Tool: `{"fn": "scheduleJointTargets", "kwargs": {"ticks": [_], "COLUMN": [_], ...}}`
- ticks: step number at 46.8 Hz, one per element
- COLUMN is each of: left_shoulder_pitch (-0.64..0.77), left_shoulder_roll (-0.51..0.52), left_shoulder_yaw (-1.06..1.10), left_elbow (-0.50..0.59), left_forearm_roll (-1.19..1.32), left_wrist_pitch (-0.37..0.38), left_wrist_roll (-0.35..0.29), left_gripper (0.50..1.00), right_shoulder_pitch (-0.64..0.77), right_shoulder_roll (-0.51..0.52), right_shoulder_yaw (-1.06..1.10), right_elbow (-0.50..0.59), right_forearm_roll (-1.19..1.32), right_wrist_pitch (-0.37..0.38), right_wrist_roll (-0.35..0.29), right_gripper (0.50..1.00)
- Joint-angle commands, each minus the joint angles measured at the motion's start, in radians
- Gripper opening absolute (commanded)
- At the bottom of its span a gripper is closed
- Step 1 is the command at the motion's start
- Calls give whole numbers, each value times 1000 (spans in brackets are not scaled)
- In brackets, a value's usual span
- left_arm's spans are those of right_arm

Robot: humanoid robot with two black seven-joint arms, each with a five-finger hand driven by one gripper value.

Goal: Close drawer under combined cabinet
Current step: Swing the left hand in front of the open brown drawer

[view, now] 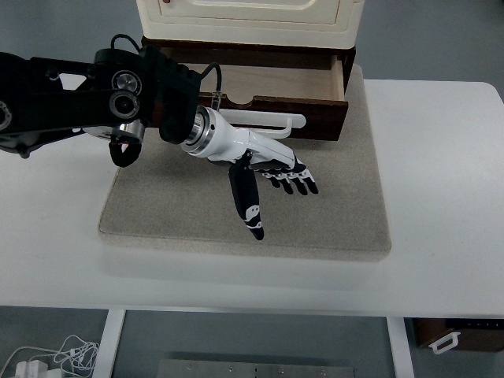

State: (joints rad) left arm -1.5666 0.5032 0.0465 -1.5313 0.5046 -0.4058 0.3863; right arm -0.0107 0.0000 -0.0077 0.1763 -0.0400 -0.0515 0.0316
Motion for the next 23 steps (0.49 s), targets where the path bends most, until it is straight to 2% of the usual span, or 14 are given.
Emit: {"fn": "scheduleJointTargets", "kwargs": {"ticks": [1,11,23], "left_shoulder_pitch": [0,-15,-32], "left_shoulder_roll": [-2,-23,-29], "left_shoulder_yaw": [3,1,1], "left_elbow": [22,62,135], "left_forearm_roll": [3,3,58], "left_wrist_pitch": [-28,-106,-179], "left_wrist_roll": [19,94,115], "left_gripper": [996,996,996], "right_shoulder_pitch": [0,0,0], "right_shoulder_roll": [0,0,0], "right_shoulder_yaw": [0,0,0], "right_elbow": [0,-1,0], "right_forearm_roll": [0,0,0], "right_wrist_pitch": [1,1,1], "right_wrist_roll": [1,1,1], "right_gripper": [952,954,952]}}
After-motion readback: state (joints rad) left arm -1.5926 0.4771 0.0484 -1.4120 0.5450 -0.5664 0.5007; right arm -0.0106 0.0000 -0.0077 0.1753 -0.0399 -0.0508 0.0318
